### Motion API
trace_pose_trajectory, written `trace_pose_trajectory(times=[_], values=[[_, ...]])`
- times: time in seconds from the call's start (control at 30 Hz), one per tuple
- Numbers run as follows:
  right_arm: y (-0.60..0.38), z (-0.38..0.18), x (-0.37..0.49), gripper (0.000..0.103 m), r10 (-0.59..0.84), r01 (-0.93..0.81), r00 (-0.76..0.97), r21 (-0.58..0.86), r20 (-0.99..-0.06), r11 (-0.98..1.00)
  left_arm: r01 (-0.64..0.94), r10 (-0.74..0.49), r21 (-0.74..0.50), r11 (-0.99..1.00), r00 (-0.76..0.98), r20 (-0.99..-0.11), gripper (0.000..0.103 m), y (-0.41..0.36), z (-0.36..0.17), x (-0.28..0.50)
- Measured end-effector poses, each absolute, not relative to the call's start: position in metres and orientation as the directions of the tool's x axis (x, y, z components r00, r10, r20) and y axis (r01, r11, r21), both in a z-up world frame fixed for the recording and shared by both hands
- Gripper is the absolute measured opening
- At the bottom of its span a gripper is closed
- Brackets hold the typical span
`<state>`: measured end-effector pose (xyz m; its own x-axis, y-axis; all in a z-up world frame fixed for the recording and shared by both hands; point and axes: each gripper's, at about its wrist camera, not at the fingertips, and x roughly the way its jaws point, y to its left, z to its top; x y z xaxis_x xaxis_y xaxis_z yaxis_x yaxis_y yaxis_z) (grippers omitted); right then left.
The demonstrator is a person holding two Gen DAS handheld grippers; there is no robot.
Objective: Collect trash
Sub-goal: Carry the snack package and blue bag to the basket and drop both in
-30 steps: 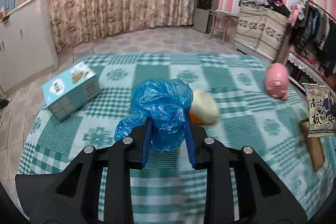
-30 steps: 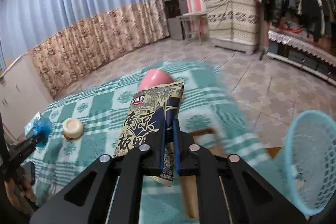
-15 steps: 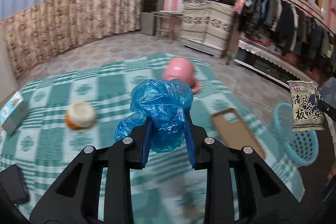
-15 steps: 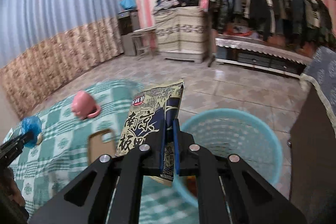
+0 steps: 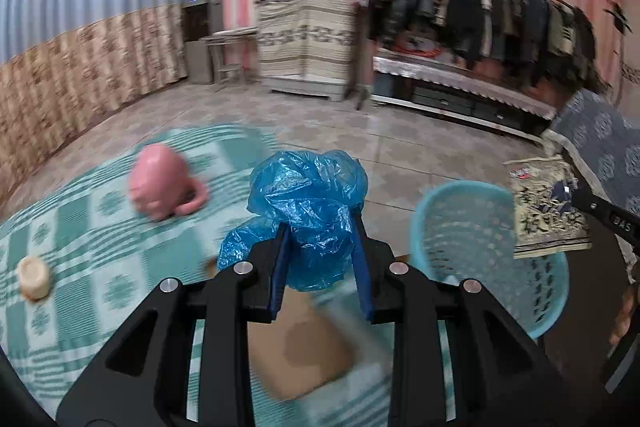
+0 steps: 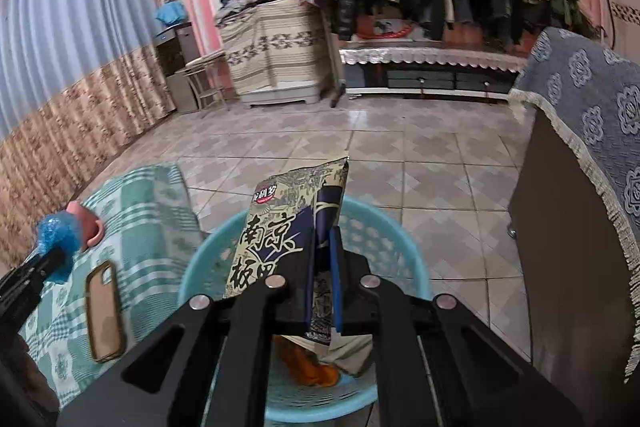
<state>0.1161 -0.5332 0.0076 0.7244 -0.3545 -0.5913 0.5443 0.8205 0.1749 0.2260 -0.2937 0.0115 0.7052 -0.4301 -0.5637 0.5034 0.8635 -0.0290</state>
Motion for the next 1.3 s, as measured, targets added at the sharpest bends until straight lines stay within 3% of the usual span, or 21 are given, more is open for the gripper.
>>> trace_pose_trajectory(times=[0.47, 0.87, 1.1, 1.17, 1.2, 1.23, 1.3], values=[[-0.567, -0.007, 0.11, 0.007, -0.365, 0.588, 0.694, 0.197, -0.62, 0.785, 0.678, -0.553, 0.012, 0.735, 0.609, -0.569, 0.03, -0.404, -0.007, 0.207], [-0.564, -0.015, 0.12, 0.008, -0.344, 0.581, 0.669, 0.174, -0.659, 0.795, 0.643, -0.533, -0.003, 0.765, 0.631, -0.564, 0.076, -0.398, -0.004, 0.219], [-0.555, -0.016, 0.133, 0.011, -0.334, 0.566, 0.657, 0.15, -0.676, 0.811, 0.569, -0.495, -0.03, 0.822, 0.685, -0.535, 0.087, -0.368, 0.007, 0.229], [-0.552, -0.019, 0.139, 0.027, -0.333, 0.566, 0.643, 0.135, -0.69, 0.813, 0.554, -0.484, -0.03, 0.832, 0.697, -0.529, 0.088, -0.359, 0.01, 0.232], [-0.55, -0.021, 0.142, 0.049, -0.332, 0.566, 0.637, 0.13, -0.695, 0.814, 0.547, -0.478, -0.029, 0.837, 0.703, -0.526, 0.089, -0.355, 0.011, 0.232], [-0.548, -0.023, 0.144, 0.064, -0.334, 0.567, 0.634, 0.125, -0.698, 0.814, 0.535, -0.468, -0.028, 0.844, 0.711, -0.524, 0.09, -0.35, 0.012, 0.233], [-0.542, -0.024, 0.148, 0.064, -0.335, 0.562, 0.629, 0.113, -0.702, 0.819, 0.514, -0.45, -0.026, 0.857, 0.724, -0.524, 0.091, -0.34, 0.014, 0.235]])
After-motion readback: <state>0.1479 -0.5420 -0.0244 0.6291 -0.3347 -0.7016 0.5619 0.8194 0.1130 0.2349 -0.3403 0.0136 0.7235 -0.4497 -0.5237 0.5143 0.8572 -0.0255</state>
